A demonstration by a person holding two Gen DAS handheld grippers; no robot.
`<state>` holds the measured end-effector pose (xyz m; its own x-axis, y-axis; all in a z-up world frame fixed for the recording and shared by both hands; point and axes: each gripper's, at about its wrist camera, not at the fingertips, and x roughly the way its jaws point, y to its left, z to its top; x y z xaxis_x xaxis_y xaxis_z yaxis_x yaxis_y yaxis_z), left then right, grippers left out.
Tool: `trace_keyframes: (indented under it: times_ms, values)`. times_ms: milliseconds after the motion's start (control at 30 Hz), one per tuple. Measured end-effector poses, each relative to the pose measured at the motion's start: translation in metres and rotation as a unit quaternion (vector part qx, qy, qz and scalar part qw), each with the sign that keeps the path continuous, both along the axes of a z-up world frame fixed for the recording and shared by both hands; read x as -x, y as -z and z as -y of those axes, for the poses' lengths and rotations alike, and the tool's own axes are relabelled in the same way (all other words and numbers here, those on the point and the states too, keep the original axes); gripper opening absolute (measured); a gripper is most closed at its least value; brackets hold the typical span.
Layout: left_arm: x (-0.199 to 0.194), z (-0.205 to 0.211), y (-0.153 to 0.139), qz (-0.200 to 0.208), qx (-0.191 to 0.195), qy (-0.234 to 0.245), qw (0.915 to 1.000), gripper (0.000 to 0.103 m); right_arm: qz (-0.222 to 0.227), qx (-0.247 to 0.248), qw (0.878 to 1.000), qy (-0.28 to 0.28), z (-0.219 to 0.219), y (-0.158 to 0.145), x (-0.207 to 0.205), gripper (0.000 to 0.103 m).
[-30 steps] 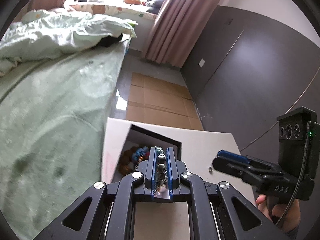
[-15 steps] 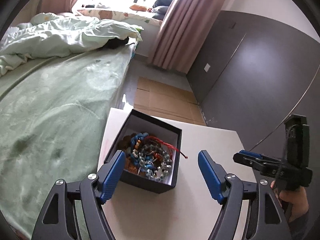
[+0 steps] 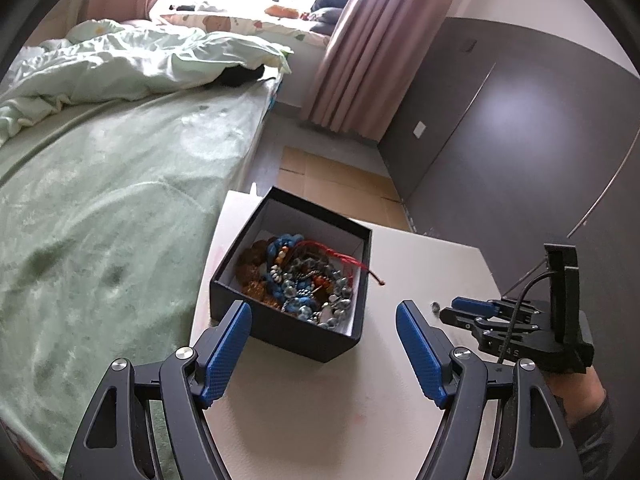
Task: Organize jewelry
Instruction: 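Grasp the small silver ring with the right tool, then place the silver ring into the box and open the right tool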
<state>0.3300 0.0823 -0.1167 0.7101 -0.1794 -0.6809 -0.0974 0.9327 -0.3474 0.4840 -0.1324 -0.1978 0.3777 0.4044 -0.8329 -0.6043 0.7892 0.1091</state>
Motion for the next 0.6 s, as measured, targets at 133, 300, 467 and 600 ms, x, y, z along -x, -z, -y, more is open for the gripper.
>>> trace_keyframes:
  times_ms: [133, 300, 467, 600]
  values:
    - [0.001, 0.000, 0.002, 0.001, -0.014, 0.001, 0.9999, 0.076, 0.006, 0.023, 1.000, -0.009, -0.004, 0.009, -0.003, 0.030]
    - [0.000, 0.000, 0.004, -0.001, -0.012, 0.007, 0.9999, 0.076, 0.016, 0.044, 0.999, -0.009, -0.008, 0.014, -0.006, 0.030]
    - [0.000, 0.000, 0.004, 0.001, -0.014, 0.007, 0.9999, 0.076, 0.031, 0.055, 0.998, -0.016, -0.014, 0.015, -0.006, 0.023]
    - [-0.001, -0.001, 0.005, -0.001, -0.013, 0.005, 0.9999, 0.076, 0.037, 0.068, 0.997, -0.027, -0.022, 0.015, -0.005, 0.014]
